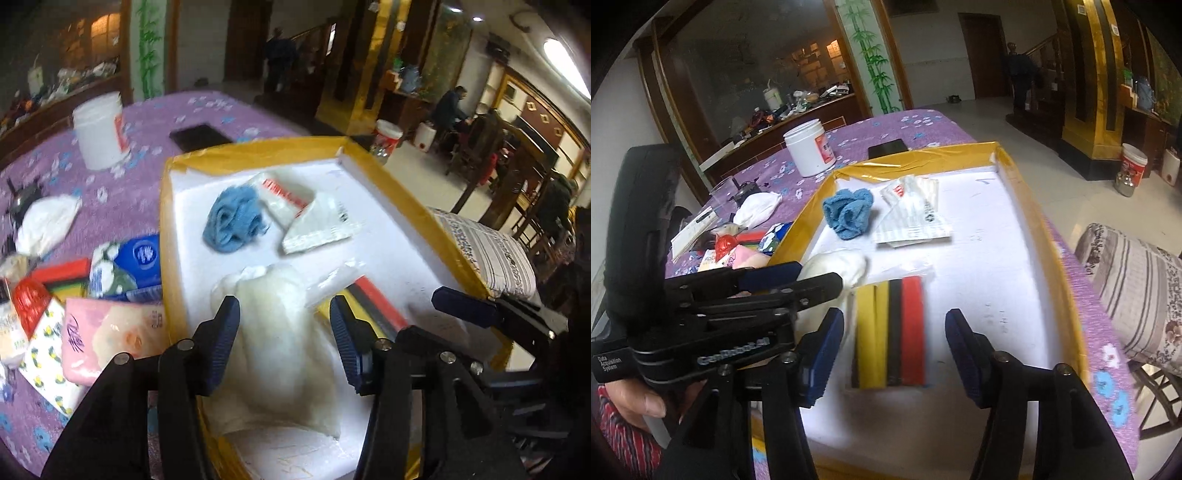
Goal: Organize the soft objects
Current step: 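Open both tools to release the cloth and sponge pack into the box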
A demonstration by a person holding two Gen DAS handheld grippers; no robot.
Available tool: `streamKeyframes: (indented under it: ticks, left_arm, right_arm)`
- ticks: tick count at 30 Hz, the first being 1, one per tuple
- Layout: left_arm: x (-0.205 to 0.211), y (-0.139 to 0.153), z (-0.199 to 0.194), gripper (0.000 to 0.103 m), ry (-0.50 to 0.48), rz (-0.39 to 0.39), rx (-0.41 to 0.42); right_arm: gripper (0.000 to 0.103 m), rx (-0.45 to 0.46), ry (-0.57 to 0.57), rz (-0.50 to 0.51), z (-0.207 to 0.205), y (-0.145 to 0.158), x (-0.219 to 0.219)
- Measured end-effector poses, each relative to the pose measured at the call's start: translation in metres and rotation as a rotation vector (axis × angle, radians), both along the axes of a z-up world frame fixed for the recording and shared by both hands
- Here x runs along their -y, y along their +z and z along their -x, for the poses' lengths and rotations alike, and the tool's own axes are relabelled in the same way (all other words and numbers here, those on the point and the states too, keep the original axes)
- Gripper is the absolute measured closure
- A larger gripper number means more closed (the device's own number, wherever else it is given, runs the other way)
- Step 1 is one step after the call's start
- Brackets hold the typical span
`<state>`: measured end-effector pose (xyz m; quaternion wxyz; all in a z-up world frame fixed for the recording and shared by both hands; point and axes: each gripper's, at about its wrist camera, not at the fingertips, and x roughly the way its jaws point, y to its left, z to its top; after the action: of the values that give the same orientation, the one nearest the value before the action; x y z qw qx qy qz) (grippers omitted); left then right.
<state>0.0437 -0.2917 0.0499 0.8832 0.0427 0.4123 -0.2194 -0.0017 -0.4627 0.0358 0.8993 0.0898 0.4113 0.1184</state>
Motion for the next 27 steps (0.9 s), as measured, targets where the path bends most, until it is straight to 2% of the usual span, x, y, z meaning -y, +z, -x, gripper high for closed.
streamKeyframes:
  ticks: [3,8,14,17,21,27]
  left_arm:
    - [-0.002,0.009,0.008,0.051,-0.024,0.029,0.051]
    - [-0.012,0.015,0.009,0.051,-0.025,0.074,0.037]
    - [-0.032,0.029,0.028,0.051,-0.057,0.033,0.077]
    - [-0.061,0.039,0.028,0.051,-0.019,0.078,0.087]
    - [-0.098,0.036,0.018,0.051,0.039,0.138,0.042]
    - [-0.155,0.037,0.01,0.051,0.141,0.205,0.051]
  right_arm:
    - [0.043,0.009,-0.02,0.021,0.008,0.007,0.008]
    - [0.042,0.04,-0.081,0.028,0.02,0.017,0.015]
    - [0.04,0.069,-0.124,-0.04,0.019,0.023,0.004]
    - [0.04,0.08,-0.117,-0.07,0.015,0.028,-0.012]
    - [0.037,0.114,-0.099,-0.066,0.017,0.035,-0.037]
    - [0.035,0.114,-0.043,-0.038,0.014,0.037,-0.074]
